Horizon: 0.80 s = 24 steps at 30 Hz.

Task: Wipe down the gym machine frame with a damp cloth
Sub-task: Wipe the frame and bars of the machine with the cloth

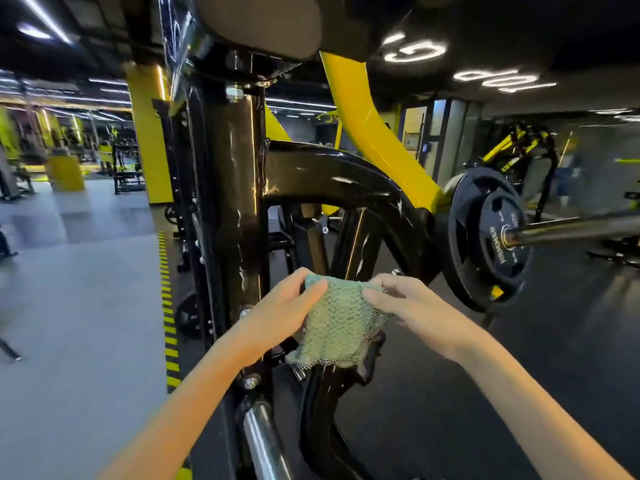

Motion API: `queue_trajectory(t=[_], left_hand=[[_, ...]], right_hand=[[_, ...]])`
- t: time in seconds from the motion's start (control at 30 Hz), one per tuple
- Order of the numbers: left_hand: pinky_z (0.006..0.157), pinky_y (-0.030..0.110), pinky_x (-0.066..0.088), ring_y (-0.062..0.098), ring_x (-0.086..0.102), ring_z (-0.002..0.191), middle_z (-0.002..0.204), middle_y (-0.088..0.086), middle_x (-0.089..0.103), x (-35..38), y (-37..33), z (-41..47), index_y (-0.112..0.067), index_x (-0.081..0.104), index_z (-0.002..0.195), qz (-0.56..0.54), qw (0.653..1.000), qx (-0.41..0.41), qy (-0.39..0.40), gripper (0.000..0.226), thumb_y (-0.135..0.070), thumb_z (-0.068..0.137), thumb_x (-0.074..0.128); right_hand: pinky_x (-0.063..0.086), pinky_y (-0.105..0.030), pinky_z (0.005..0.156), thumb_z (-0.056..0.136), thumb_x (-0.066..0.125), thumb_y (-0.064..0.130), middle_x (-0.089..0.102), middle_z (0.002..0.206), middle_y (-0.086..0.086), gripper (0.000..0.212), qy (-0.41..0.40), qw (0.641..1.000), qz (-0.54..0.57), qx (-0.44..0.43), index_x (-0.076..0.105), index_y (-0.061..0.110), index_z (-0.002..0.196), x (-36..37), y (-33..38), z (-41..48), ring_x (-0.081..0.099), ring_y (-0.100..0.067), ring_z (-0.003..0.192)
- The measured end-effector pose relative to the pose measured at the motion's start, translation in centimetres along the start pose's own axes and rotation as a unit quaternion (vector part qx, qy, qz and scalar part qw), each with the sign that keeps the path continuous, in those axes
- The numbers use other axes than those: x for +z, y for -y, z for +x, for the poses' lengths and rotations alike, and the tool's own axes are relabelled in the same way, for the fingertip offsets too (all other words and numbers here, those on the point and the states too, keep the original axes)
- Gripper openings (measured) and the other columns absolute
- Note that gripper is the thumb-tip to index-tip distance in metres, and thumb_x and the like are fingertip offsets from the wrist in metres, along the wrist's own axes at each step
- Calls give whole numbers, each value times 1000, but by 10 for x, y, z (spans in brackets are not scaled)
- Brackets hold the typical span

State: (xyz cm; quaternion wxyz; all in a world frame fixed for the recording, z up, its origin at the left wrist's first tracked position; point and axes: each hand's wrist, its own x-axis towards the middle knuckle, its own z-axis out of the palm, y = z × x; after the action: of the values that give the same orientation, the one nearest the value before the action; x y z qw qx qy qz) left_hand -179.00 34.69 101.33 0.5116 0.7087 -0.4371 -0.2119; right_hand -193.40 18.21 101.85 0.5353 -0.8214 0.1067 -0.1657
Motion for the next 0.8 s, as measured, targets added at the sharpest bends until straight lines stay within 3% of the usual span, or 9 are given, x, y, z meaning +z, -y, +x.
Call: queue_trajectory(t=[0.1,0.23,0.37,0.47,0.53,0.6,0.67,0.73,0.8], left_hand=[[84,36,56,5,64,86,91,-7,63,-14,-3,-2,-23,54,100,-12,999,16,-32,23,-39,104,39],[66,24,56,0,67,80,97,-4,66,-23,-6,-5,-21,54,108,-32,997,11,-76,25,-40,104,39],[68,28,59,10,73,91,99,-4,73,-28,-4,-9,-21,52,117,-98,995,-20,-27,29,-41,96,50],[79,33,60,21,72,103,110,3,75,-25,0,-7,-19,49,128,-152,988,-34,22,46,-23,86,68],[79,35,60,22,72,101,109,5,75,-22,2,-4,-18,53,126,-151,988,-27,-26,45,-8,87,70],[76,35,60,21,73,97,105,3,75,-19,1,-1,-19,58,122,-131,986,-20,-97,38,-2,89,69],[72,33,60,19,74,92,103,4,75,-17,-4,-1,-18,61,120,-125,983,-11,-136,38,3,89,67],[64,24,57,14,74,84,101,7,74,-16,-13,-1,-14,62,118,-102,981,3,-166,37,8,88,66],[68,25,57,15,72,84,102,13,73,-18,-20,-1,-8,62,110,-45,978,26,-203,29,10,87,66]], right_hand=[[54,-34,82,101,51,27,70,98,-2,19,42,996,70,19,59,10,104,10,7,17,65,-15,91],[46,-23,64,102,49,30,65,92,-1,22,30,995,94,8,57,10,107,23,14,33,60,-12,81],[50,-36,84,101,50,27,67,105,-16,22,13,979,201,8,62,10,108,26,10,50,64,-20,96],[54,-41,85,98,51,28,68,107,-13,25,45,960,277,16,61,10,110,20,12,61,66,-25,99],[56,-41,86,89,62,27,69,111,-12,33,84,959,270,0,58,8,116,12,11,67,67,-26,101],[57,-40,86,77,78,10,68,116,-15,50,150,962,229,-24,56,8,122,2,8,72,67,-29,106],[57,-42,87,69,81,-8,68,117,-17,64,188,963,186,-53,55,7,125,-6,7,76,67,-32,108],[59,-38,82,67,77,-16,71,111,-14,60,172,968,164,-75,59,6,120,-11,9,81,69,-30,104],[59,-33,79,67,78,-16,73,103,-11,50,143,974,134,-113,65,5,110,-13,15,87,70,-27,100]])
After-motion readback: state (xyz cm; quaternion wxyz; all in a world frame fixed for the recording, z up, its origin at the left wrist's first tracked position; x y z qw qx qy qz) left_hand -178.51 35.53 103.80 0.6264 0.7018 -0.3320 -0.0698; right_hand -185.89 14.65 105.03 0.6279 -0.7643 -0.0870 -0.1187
